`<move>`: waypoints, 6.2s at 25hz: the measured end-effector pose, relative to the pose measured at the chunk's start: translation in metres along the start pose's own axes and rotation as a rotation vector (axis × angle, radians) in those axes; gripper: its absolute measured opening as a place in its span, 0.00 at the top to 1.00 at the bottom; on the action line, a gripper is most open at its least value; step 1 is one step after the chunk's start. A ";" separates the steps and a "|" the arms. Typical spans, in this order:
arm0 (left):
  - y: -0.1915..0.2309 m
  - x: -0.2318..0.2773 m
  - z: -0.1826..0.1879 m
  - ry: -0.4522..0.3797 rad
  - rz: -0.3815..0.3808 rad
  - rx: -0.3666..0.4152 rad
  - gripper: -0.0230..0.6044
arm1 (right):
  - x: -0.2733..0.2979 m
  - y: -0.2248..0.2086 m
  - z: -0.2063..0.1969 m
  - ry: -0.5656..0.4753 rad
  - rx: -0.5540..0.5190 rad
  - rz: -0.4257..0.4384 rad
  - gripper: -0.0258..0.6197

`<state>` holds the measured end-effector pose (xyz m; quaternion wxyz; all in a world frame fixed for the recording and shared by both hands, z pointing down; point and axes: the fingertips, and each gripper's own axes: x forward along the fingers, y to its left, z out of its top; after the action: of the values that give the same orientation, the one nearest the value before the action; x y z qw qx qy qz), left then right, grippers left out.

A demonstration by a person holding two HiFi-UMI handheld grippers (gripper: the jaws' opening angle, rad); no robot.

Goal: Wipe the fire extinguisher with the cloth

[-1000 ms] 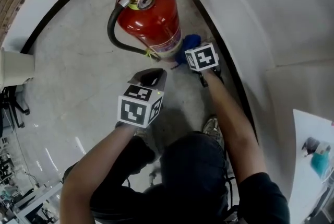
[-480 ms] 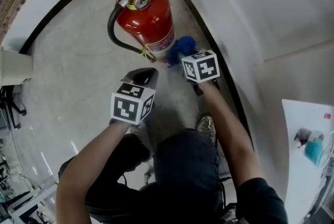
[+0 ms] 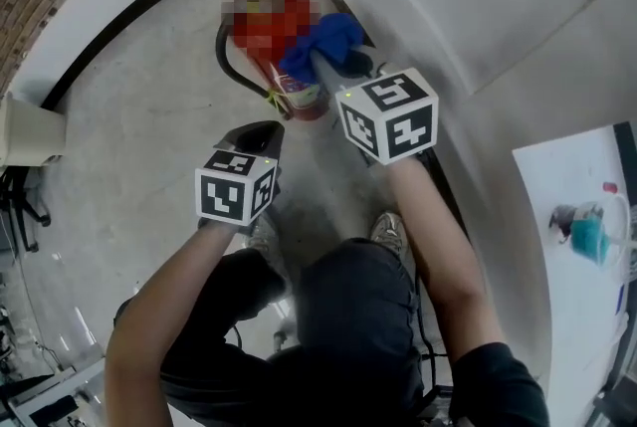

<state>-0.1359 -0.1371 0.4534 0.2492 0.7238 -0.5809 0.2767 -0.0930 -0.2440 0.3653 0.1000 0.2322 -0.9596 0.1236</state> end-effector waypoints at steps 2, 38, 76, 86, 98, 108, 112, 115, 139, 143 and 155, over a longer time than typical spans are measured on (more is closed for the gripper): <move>-0.002 -0.003 0.001 -0.010 0.001 -0.006 0.95 | -0.006 0.008 0.024 -0.050 -0.026 0.015 0.91; 0.015 0.071 -0.065 0.117 -0.043 -0.110 0.95 | 0.086 -0.023 -0.317 0.678 0.177 0.013 0.91; 0.036 -0.061 -0.039 -0.076 0.091 -0.088 0.95 | 0.057 0.106 0.024 0.073 -0.240 0.084 0.91; 0.047 -0.031 -0.057 -0.042 0.070 -0.164 0.95 | 0.074 0.074 -0.099 0.268 -0.176 0.066 0.91; 0.049 0.028 -0.090 0.056 0.038 -0.202 0.95 | 0.084 0.047 -0.186 0.344 -0.022 0.095 0.91; 0.064 0.032 -0.110 0.082 0.040 -0.225 0.95 | 0.116 0.043 -0.255 0.448 0.028 0.052 0.91; 0.070 0.033 -0.116 0.086 0.036 -0.236 0.95 | 0.123 0.039 -0.277 0.508 0.043 0.041 0.91; 0.067 0.035 -0.119 0.093 0.025 -0.238 0.95 | 0.121 0.033 -0.294 0.563 0.046 0.034 0.91; 0.042 0.045 -0.065 0.052 0.011 -0.172 0.95 | 0.084 -0.107 -0.257 0.519 0.060 -0.172 0.91; 0.050 0.046 -0.055 0.060 0.021 -0.145 0.95 | 0.107 -0.125 -0.238 0.447 0.068 -0.151 0.91; 0.040 0.045 -0.026 0.072 -0.004 -0.038 0.95 | 0.130 -0.114 -0.112 0.196 -0.040 -0.002 0.91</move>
<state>-0.1701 -0.1590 0.5041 0.2845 0.7097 -0.5752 0.2908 -0.1378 -0.3649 0.5257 0.1981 0.2178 -0.9473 0.1263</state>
